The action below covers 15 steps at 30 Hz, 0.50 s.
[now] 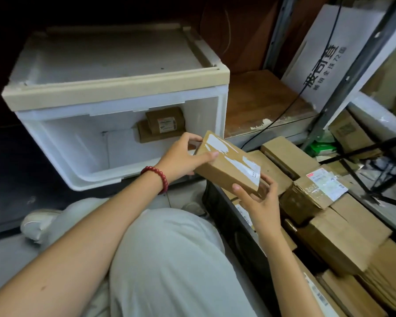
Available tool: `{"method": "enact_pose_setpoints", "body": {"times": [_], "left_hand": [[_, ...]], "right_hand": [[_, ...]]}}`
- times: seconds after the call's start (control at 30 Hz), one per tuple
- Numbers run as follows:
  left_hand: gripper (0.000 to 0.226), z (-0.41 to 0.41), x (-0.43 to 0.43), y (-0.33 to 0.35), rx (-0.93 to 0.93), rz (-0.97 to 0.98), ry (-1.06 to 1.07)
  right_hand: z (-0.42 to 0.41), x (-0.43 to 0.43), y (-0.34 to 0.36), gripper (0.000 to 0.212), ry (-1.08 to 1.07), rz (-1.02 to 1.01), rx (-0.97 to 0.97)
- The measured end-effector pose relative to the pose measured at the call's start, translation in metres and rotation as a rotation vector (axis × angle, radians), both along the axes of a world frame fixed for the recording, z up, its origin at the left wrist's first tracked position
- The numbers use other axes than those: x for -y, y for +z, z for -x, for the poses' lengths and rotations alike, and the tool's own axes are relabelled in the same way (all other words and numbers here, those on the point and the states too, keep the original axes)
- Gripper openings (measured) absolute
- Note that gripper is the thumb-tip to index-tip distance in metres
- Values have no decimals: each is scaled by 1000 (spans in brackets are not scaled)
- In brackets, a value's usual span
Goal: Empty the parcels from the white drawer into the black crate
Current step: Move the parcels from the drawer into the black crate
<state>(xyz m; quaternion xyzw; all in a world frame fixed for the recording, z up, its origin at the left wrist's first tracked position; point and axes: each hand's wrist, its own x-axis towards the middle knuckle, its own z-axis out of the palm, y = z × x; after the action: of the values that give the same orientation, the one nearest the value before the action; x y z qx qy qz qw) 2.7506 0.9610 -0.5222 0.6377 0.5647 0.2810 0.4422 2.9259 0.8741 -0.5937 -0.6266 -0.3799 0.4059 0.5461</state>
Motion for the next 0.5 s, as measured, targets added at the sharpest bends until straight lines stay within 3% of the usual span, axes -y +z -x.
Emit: {"method": "enact_pose_setpoints", "body": {"times": [0.1, 0.33, 0.5], "left_hand": [[45, -5, -2, -1, 22, 21, 7], [53, -5, -7, -5, -156, -47, -20], [56, -3, -4, -7, -199, 4, -29]], "right_hand": [[-2, 1, -2, 59, 18, 29, -95], [-8, -4, -4, 53, 5, -9, -28], [-4, -3, -5, 73, 31, -28, -24]]}}
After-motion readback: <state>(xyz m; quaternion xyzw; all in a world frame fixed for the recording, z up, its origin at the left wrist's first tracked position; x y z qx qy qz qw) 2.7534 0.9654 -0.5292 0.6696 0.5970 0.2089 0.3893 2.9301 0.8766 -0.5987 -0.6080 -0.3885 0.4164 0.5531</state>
